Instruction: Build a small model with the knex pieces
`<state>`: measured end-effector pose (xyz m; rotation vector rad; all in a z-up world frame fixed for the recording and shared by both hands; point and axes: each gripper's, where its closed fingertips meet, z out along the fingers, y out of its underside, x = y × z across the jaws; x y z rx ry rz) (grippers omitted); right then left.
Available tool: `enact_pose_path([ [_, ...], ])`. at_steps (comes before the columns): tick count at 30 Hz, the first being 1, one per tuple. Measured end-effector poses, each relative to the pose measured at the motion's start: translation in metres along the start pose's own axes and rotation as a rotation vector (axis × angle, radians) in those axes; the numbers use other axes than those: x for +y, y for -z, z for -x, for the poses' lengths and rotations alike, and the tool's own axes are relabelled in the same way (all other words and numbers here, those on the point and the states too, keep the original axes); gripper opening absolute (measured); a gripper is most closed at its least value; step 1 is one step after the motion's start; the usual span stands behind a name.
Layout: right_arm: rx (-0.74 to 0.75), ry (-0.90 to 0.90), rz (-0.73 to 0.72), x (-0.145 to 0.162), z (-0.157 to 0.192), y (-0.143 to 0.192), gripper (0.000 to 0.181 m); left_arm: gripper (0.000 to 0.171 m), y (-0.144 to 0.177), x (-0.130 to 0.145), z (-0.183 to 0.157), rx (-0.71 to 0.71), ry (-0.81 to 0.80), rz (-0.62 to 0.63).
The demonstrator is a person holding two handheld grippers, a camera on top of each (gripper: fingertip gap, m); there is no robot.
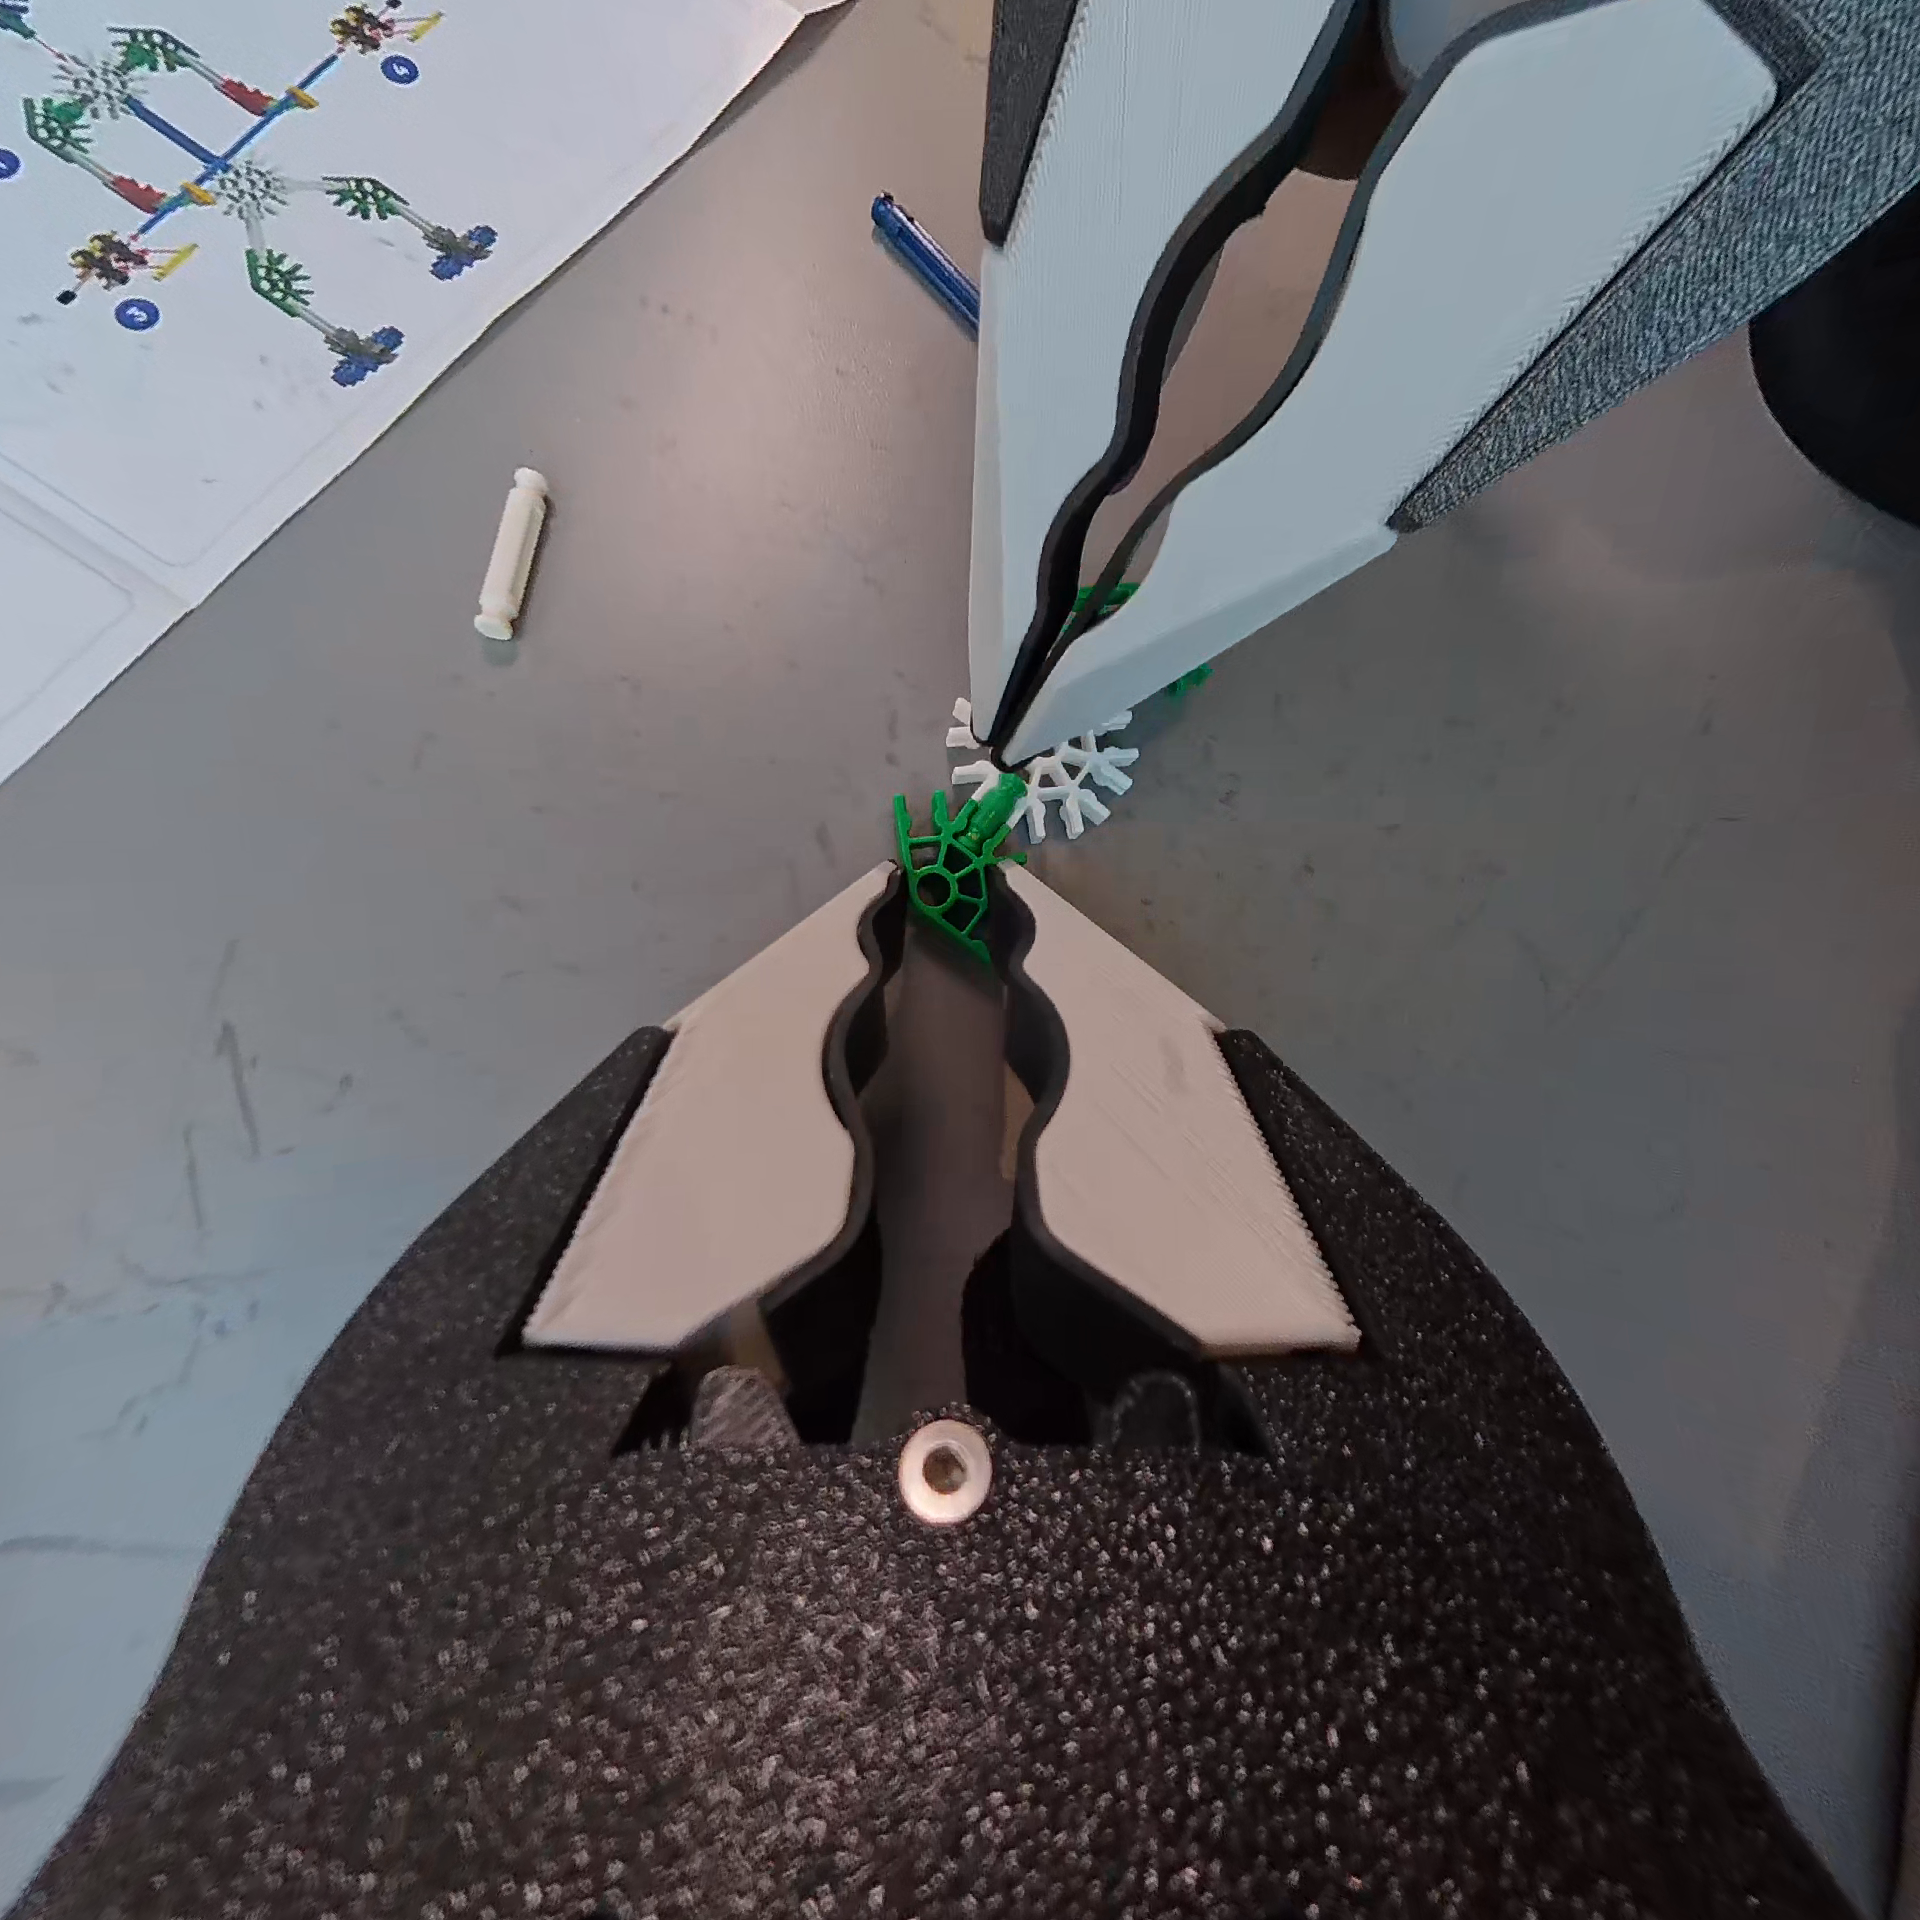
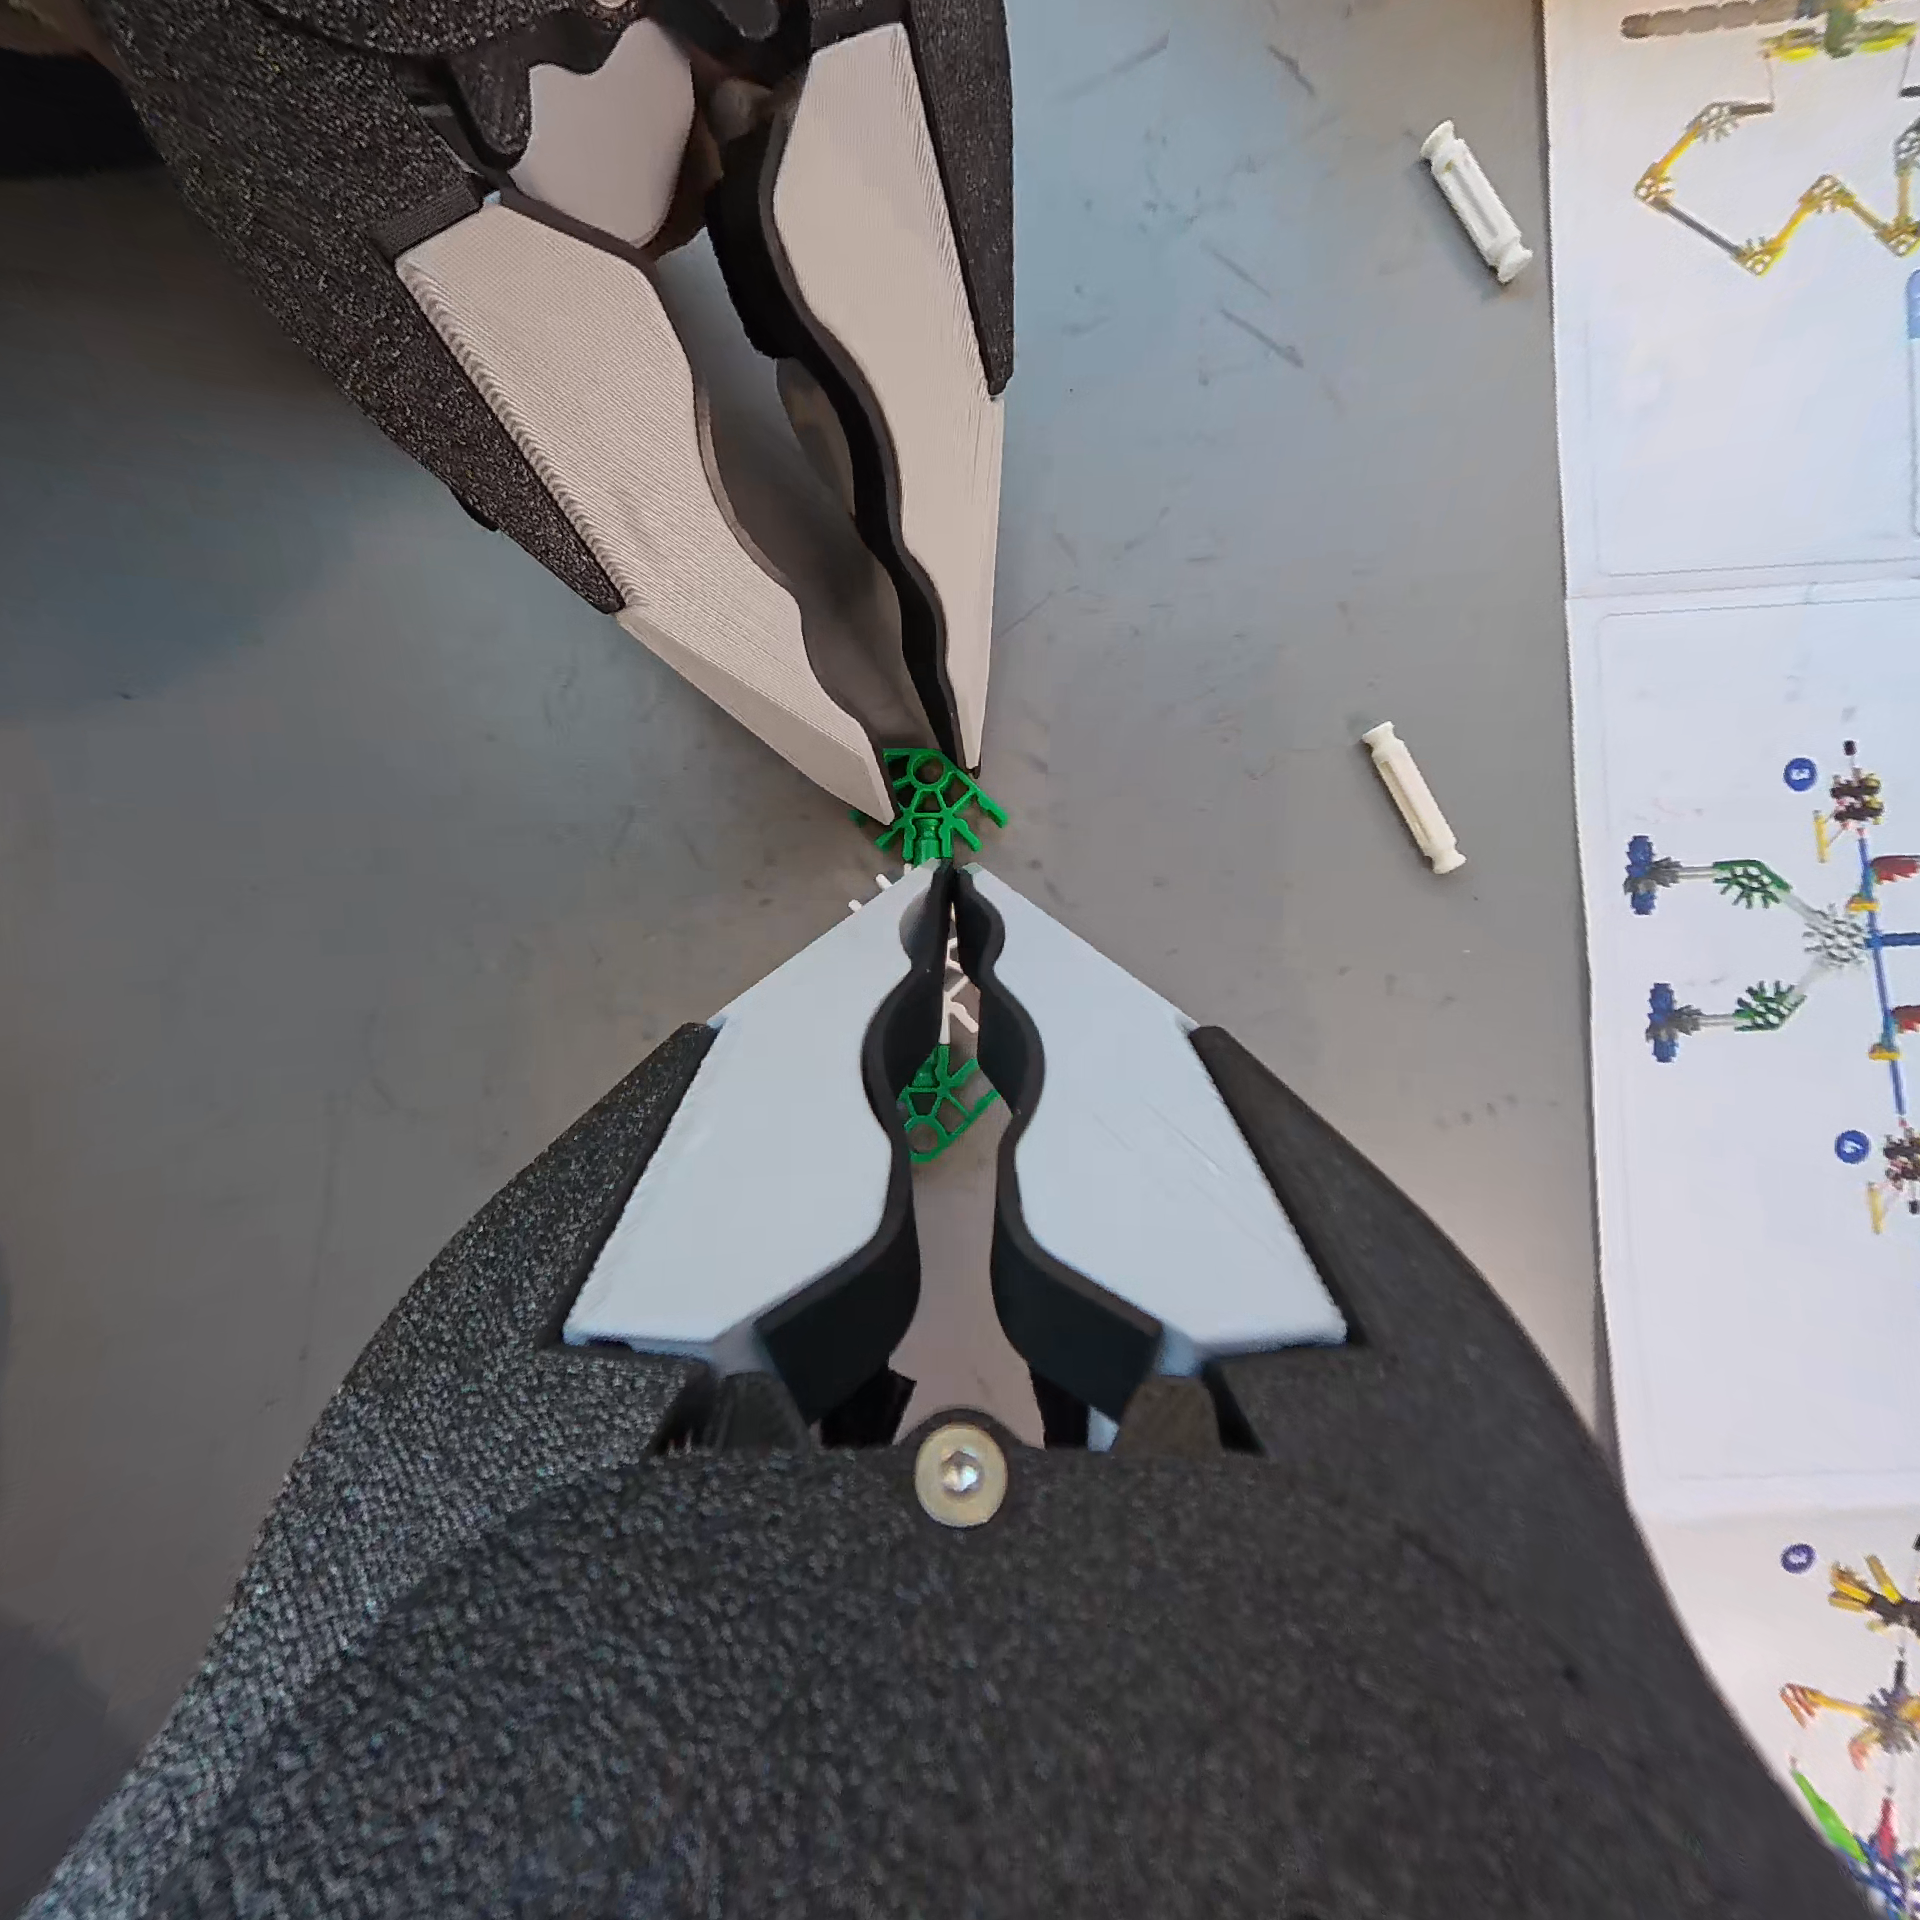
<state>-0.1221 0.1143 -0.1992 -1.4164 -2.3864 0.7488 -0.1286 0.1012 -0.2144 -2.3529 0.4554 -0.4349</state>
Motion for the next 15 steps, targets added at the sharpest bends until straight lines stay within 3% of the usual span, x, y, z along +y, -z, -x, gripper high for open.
enact_pose_path([
  [15, -0.074, 0.068, 0.179, 0.008, 0.006, -0.012, 0.000, 0.014, -0.001, 0.000, 0.000, -0.002, 0.015, 0.010],
])
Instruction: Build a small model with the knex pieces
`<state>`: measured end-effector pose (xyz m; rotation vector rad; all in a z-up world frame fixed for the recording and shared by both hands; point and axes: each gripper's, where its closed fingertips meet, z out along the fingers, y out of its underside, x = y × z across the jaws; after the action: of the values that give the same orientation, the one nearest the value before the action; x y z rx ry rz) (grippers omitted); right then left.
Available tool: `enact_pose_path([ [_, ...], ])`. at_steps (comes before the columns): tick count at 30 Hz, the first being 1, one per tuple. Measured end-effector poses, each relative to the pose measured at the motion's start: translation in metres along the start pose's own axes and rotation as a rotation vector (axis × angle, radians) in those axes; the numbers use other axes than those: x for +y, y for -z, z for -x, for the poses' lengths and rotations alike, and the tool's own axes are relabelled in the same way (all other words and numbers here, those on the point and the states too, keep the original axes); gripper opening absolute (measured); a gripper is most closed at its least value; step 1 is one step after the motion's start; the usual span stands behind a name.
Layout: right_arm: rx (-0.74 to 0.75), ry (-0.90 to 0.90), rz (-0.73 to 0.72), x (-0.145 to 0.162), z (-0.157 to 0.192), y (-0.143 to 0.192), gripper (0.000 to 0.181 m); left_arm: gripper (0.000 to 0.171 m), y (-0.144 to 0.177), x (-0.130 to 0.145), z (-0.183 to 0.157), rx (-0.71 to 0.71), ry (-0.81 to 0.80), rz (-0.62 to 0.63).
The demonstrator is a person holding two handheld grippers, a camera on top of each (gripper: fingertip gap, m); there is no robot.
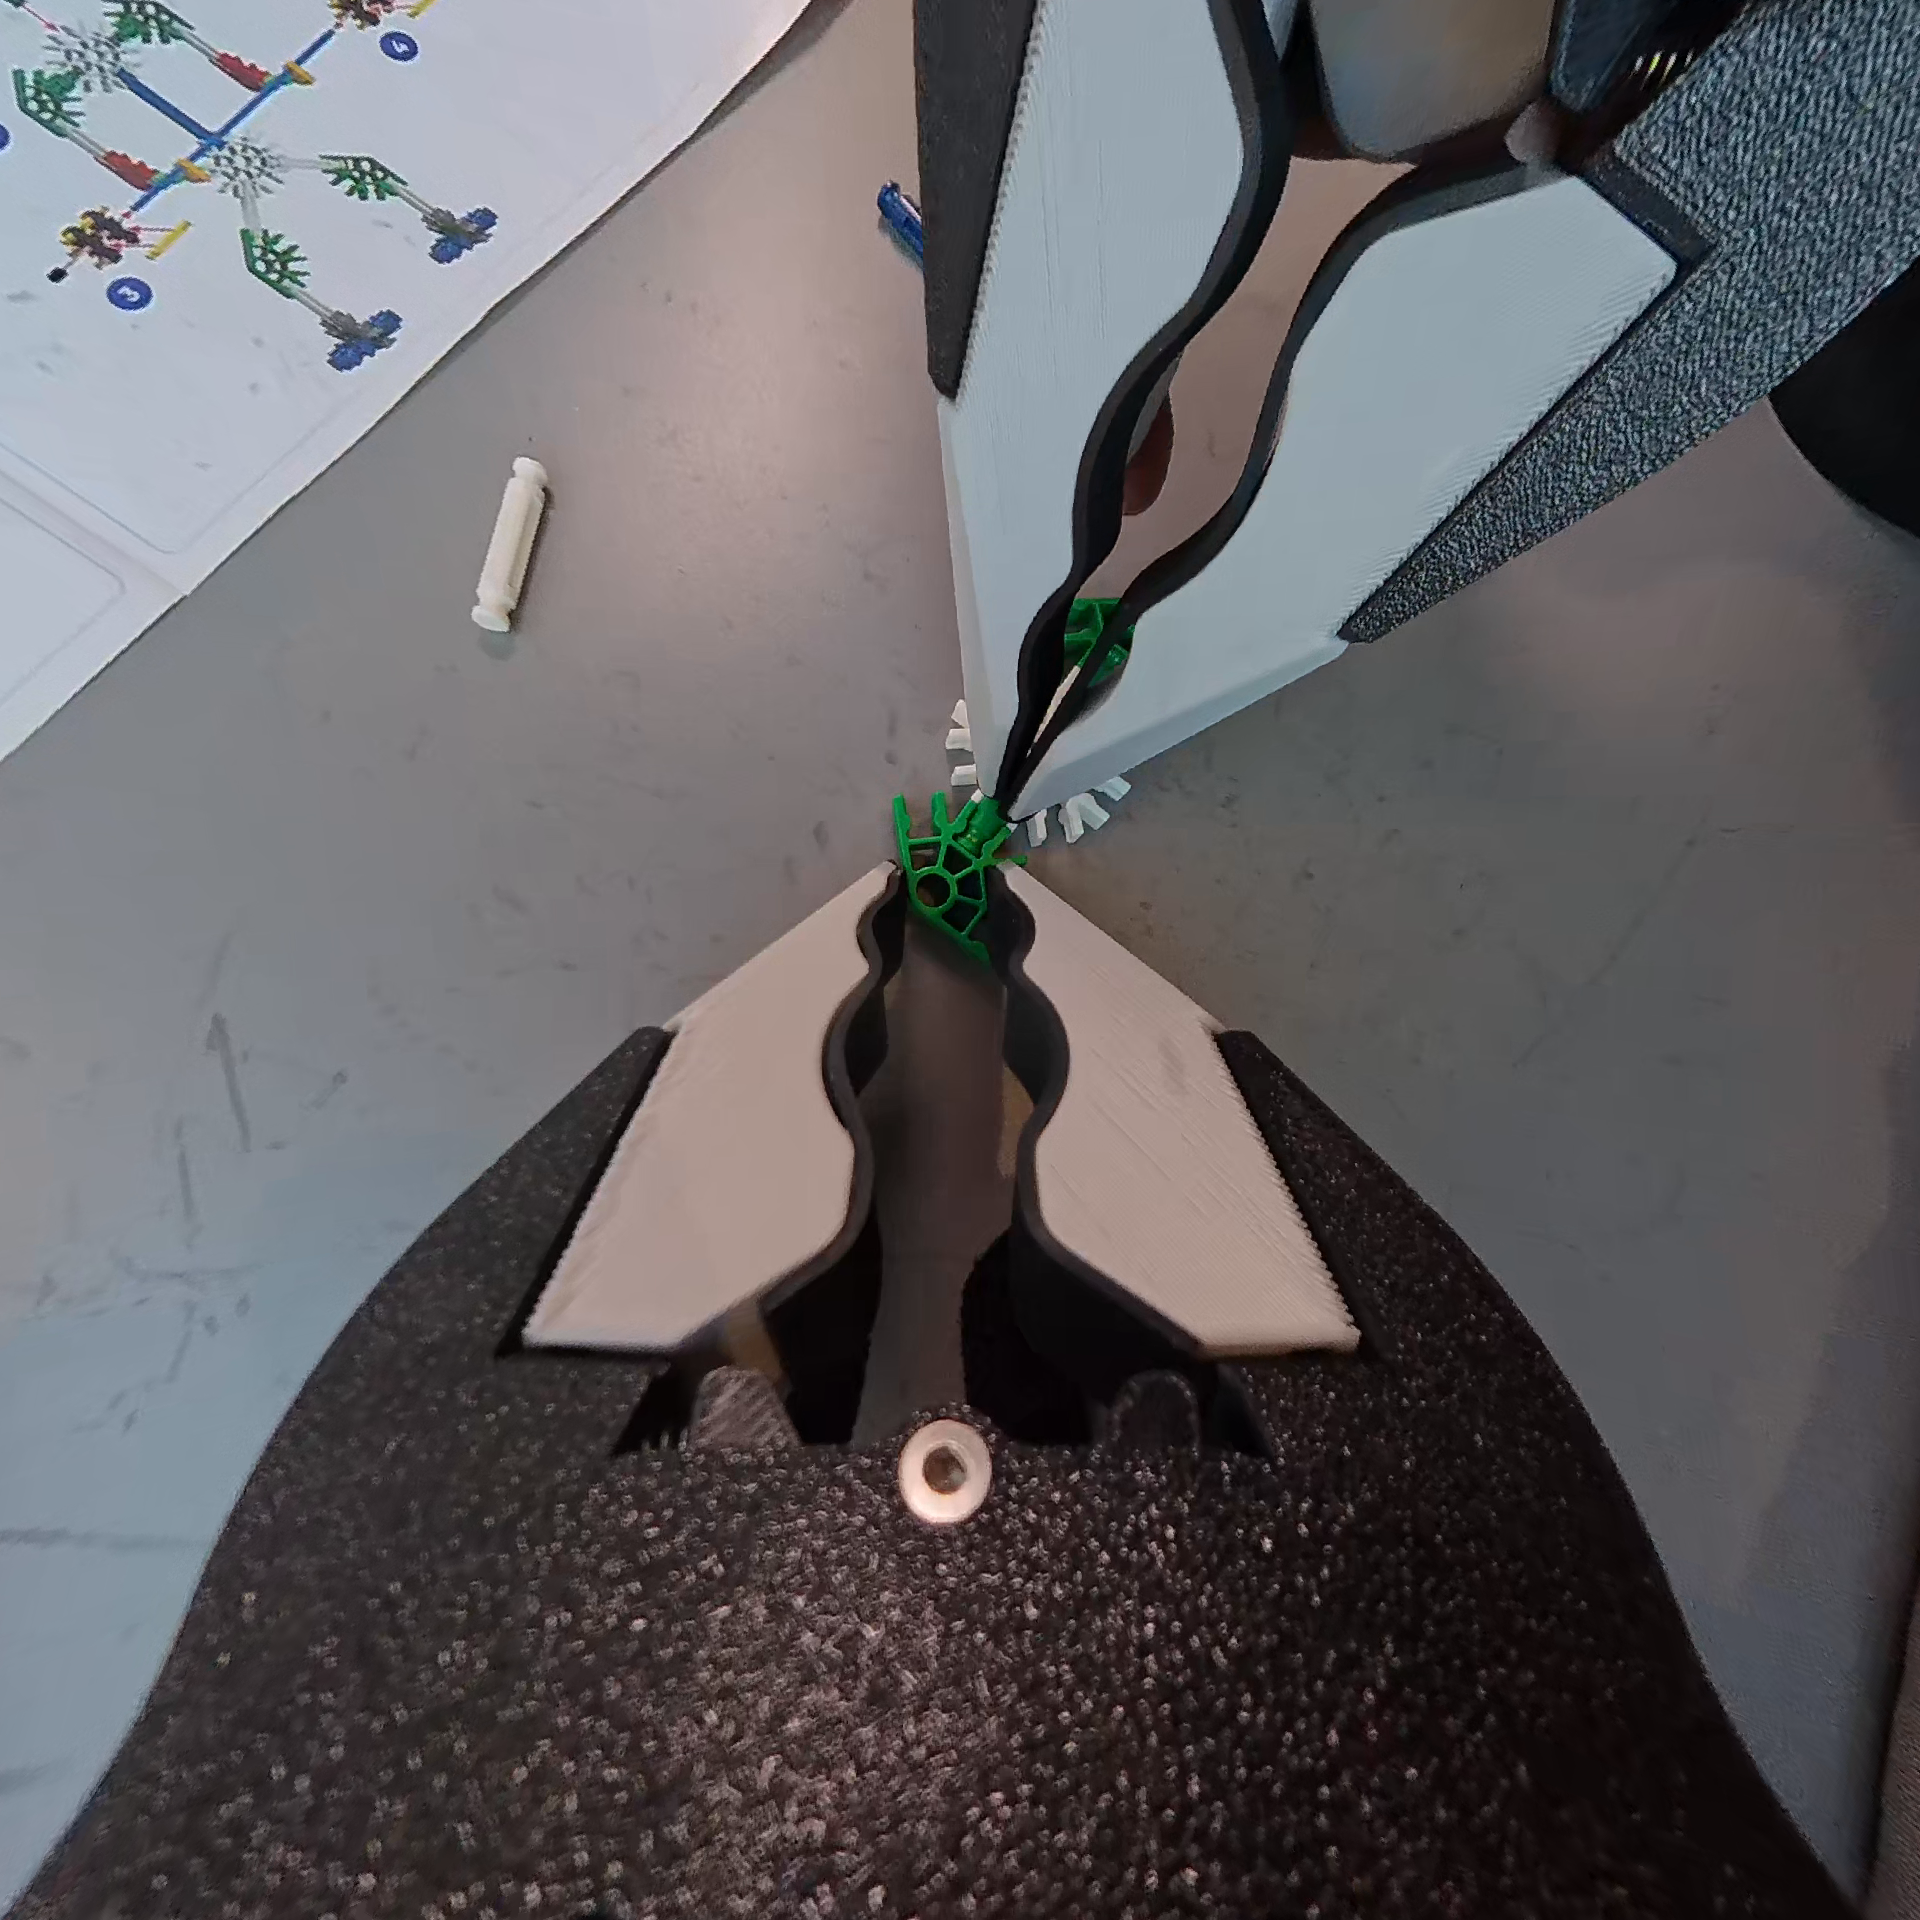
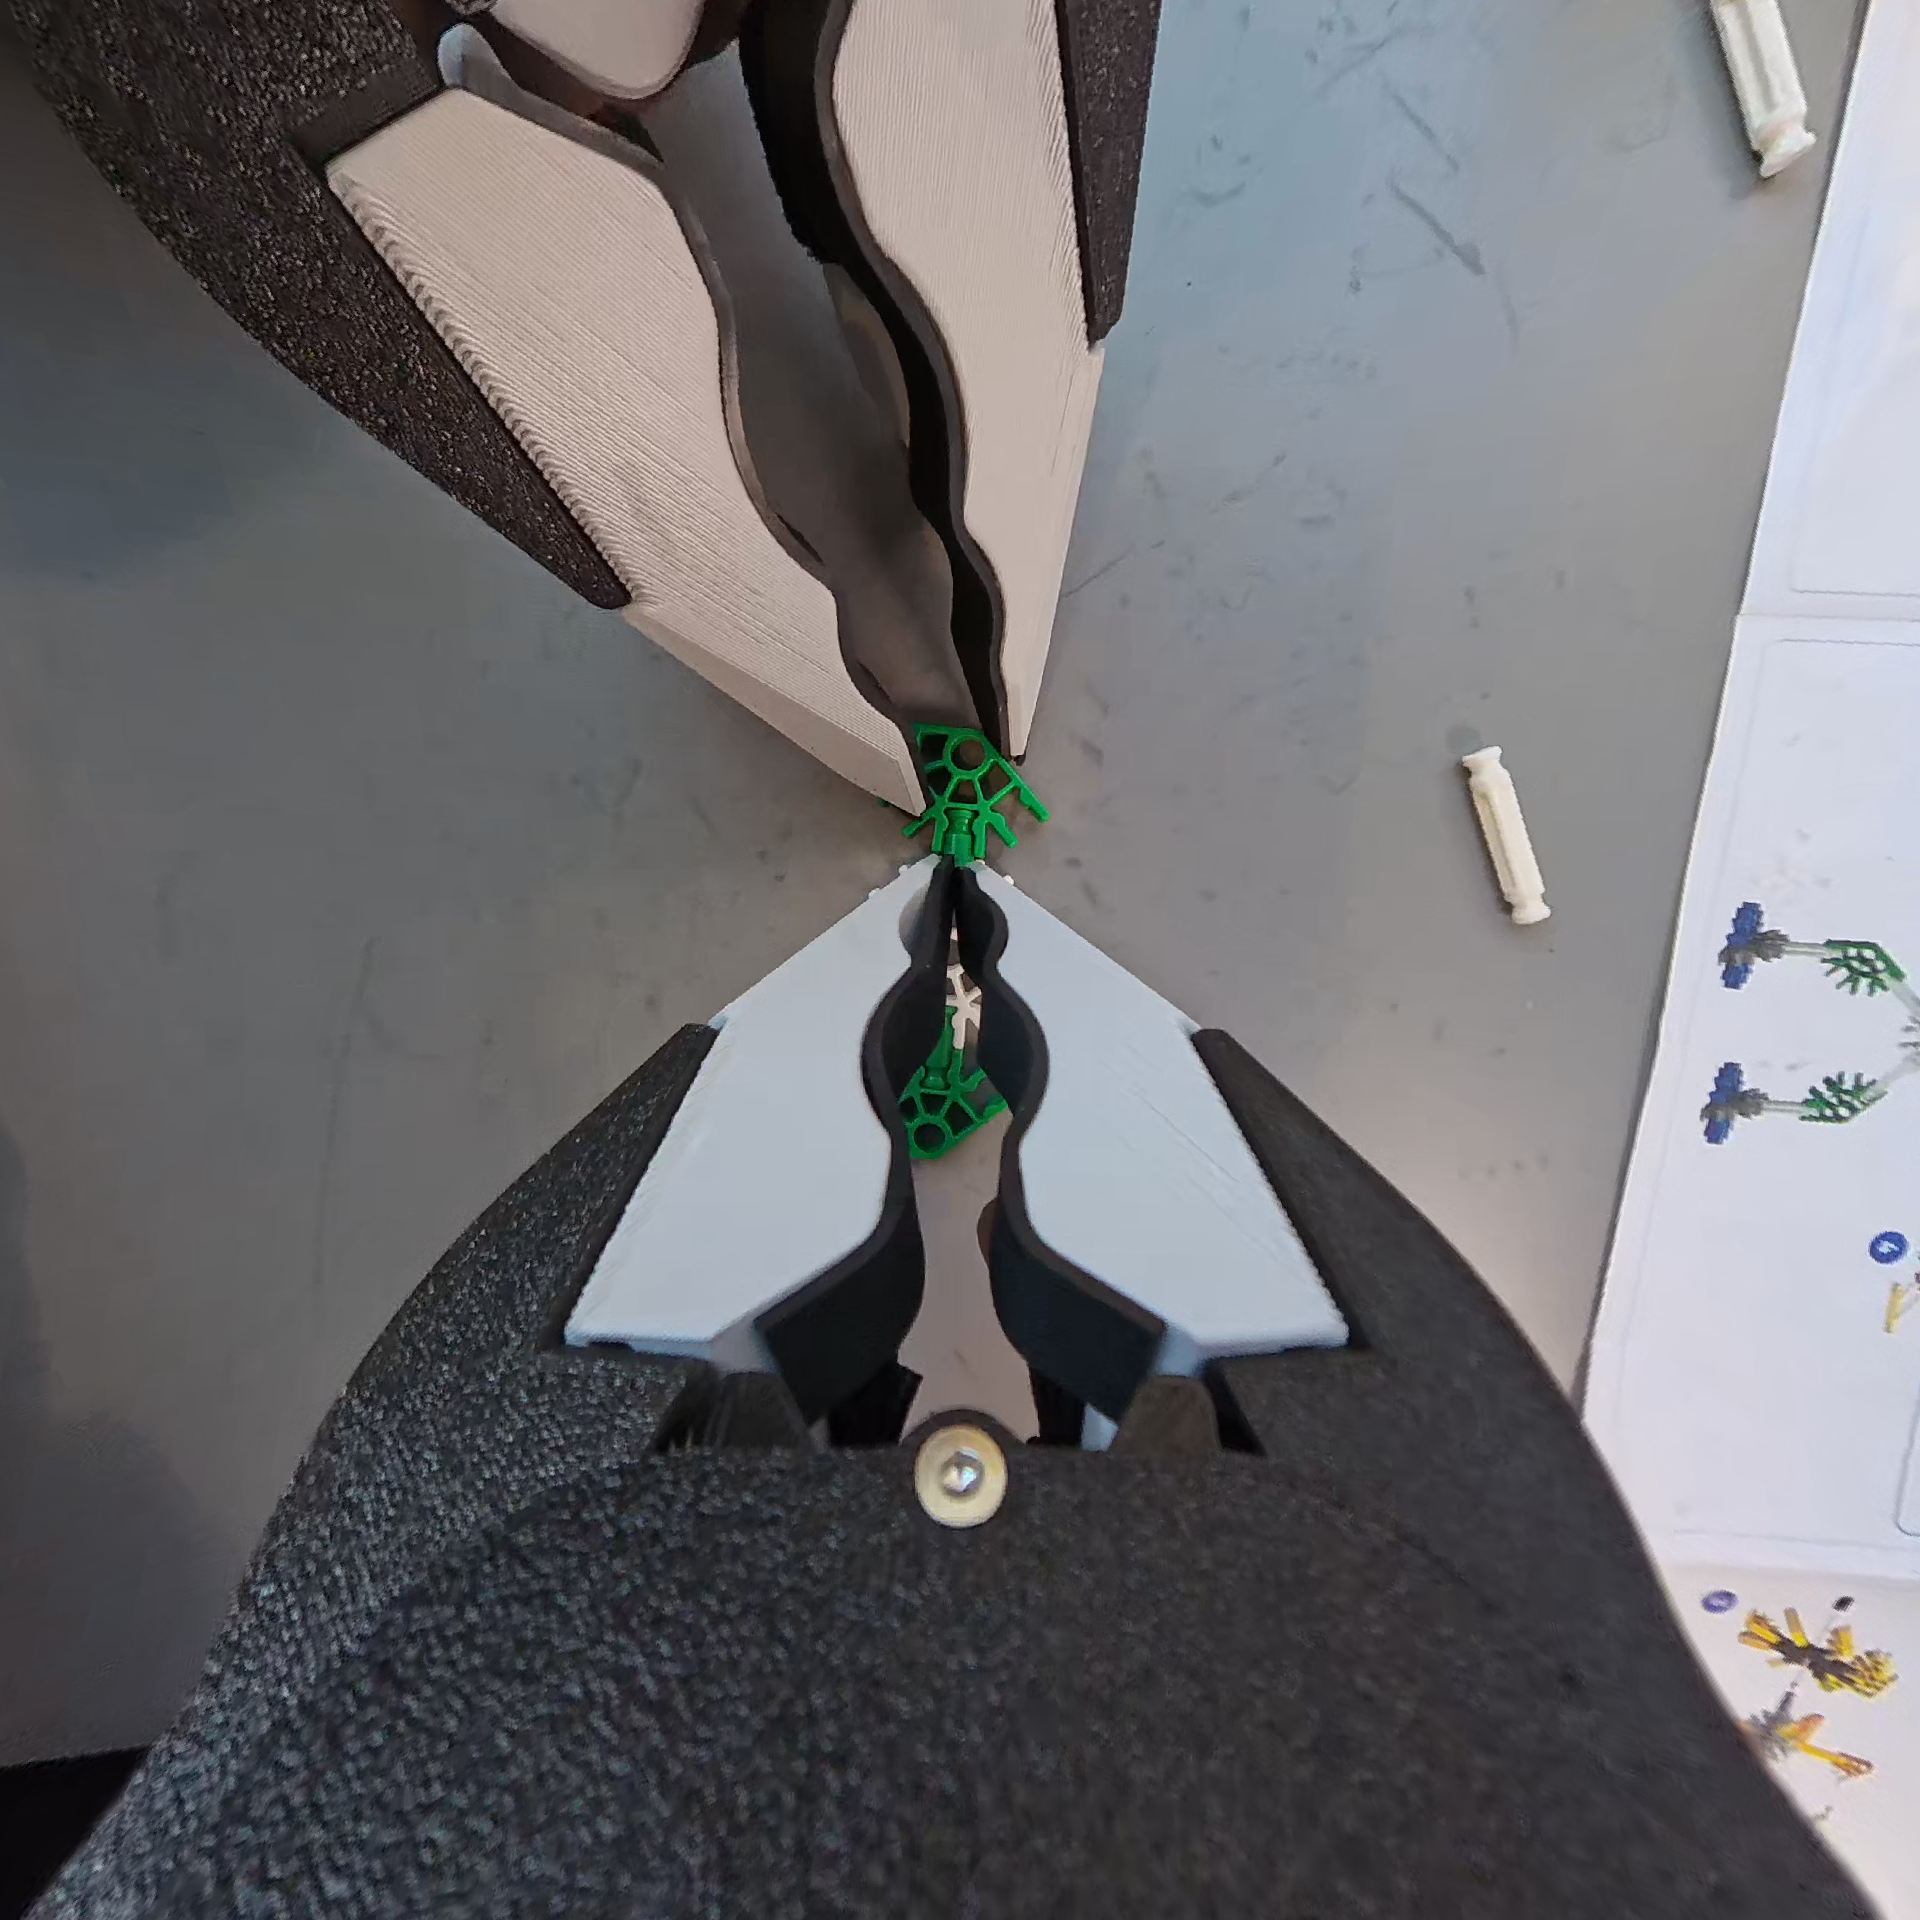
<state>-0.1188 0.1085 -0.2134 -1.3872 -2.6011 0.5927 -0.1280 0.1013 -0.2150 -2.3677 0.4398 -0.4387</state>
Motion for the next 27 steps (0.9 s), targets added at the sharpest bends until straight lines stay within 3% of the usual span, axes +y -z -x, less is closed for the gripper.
enact_pose_path([
  [6, 0.009, 0.055, 0.078, 0.002, 0.002, -0.002, 0.000, 0.013, -0.001, 0.000, 0.000, -0.016, -0.008, 0.003],
  [15, 0.045, -0.033, -0.132, 0.001, -0.004, 0.002, 0.000, 0.014, -0.001, 0.000, 0.000, -0.013, -0.008, 0.000],
  [19, 0.161, -0.086, -0.306, 0.003, -0.013, 0.022, 0.023, 0.014, 0.000, 0.000, 0.000, -0.002, 0.000, -0.012],
  [22, 0.205, -0.136, -0.341, 0.024, -0.010, 0.027, 0.043, 0.014, 0.001, -0.001, 0.002, 0.010, 0.012, -0.025],
  [27, 0.216, -0.205, -0.385, 0.047, 0.003, 0.026, 0.047, 0.024, 0.015, -0.014, 0.002, 0.080, 0.006, -0.108],
])
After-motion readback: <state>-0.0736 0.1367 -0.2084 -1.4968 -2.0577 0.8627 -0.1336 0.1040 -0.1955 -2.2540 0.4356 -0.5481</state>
